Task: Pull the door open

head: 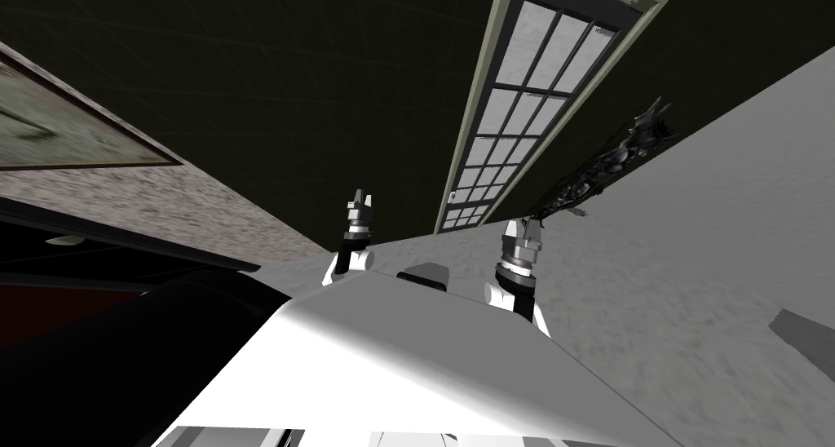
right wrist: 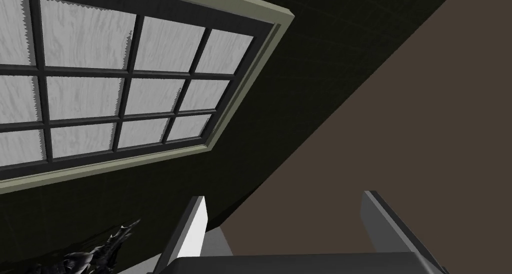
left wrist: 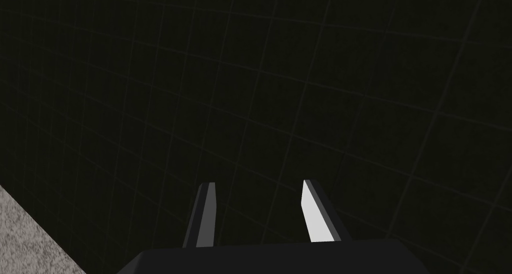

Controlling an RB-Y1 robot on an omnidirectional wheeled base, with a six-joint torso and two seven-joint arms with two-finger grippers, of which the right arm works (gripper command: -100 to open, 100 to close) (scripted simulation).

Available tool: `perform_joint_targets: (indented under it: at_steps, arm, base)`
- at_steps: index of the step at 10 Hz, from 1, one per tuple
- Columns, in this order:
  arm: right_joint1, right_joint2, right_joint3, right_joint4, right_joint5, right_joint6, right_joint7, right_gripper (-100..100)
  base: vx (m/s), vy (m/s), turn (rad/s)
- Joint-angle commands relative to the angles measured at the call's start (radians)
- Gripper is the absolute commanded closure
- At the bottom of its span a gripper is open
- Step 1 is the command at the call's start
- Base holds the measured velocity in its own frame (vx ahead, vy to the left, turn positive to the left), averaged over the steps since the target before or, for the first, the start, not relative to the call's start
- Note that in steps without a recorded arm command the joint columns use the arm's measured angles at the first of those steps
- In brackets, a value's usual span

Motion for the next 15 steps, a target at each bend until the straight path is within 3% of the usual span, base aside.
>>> perform_joint_targets:
  at_steps: [1, 15]
  arm:
    - [-0.012, -0.006, -0.002, 0.041, 0.01, -0.012, 0.032, -100]
    - [-0.147, -0.047, -0.008, 0.435, 0.122, -0.097, 0.342, -100]
  base:
    - [0.103, -0.021, 0.033]
    - [0.097, -0.024, 0.035]
